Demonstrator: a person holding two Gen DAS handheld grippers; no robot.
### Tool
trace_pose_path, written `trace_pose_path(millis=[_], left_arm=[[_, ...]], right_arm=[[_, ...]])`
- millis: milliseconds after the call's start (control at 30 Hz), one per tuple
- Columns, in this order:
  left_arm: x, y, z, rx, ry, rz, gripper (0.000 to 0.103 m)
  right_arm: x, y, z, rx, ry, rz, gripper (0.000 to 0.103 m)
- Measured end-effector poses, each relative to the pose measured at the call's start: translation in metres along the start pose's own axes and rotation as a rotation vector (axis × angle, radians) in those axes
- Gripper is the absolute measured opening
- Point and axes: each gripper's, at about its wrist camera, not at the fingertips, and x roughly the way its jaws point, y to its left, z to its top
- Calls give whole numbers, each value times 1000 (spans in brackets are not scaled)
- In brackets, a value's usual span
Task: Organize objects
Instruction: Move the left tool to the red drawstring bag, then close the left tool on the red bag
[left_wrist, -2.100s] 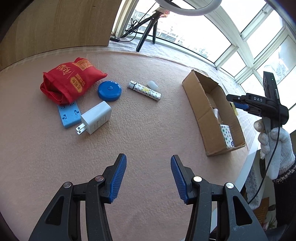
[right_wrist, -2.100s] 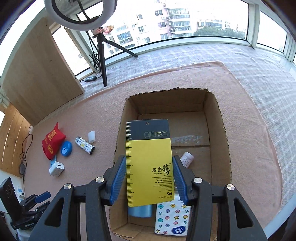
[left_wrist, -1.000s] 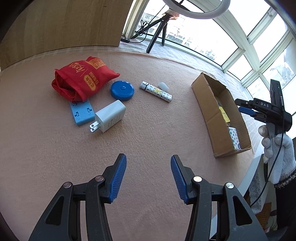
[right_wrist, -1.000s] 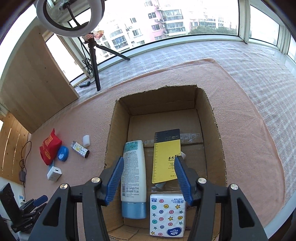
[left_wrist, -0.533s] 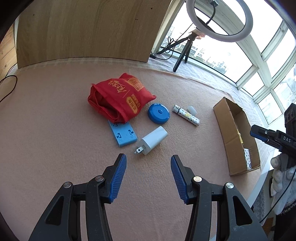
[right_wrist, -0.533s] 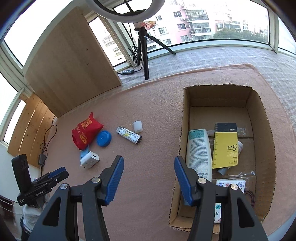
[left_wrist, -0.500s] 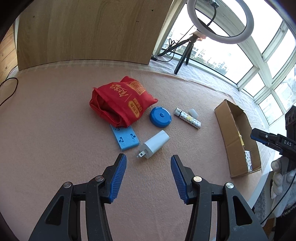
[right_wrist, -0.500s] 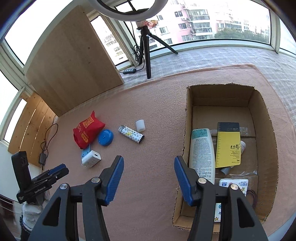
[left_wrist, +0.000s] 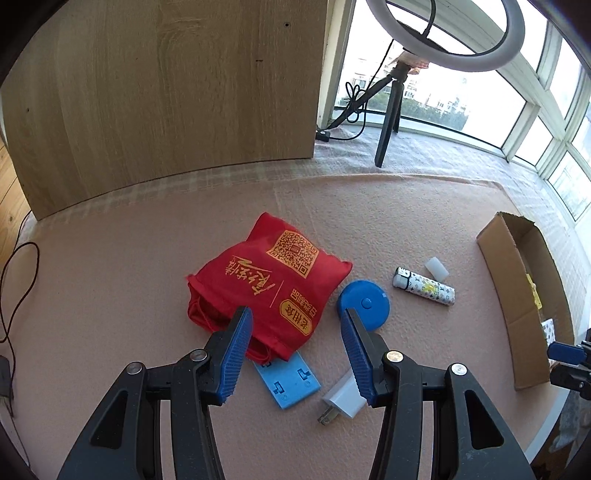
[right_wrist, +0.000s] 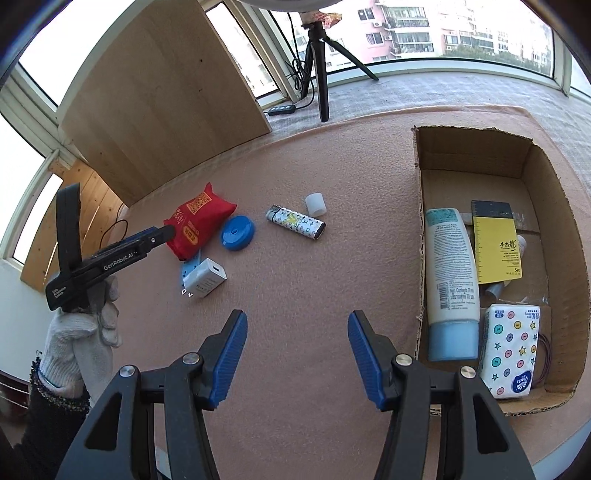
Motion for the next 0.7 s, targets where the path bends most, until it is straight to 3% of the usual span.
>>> trace_pose_path(millis=[467, 600, 700], left_arm=[[50, -18, 29, 99, 47, 63, 58], [59, -9, 37, 98, 52, 100, 58], [57, -4, 42, 78, 54, 87, 58]], right_arm=[[1, -25, -29, 98, 23, -26, 53], [-1, -26, -32, 107, 21, -28, 53], [-2, -25, -31, 106, 19, -28, 53]])
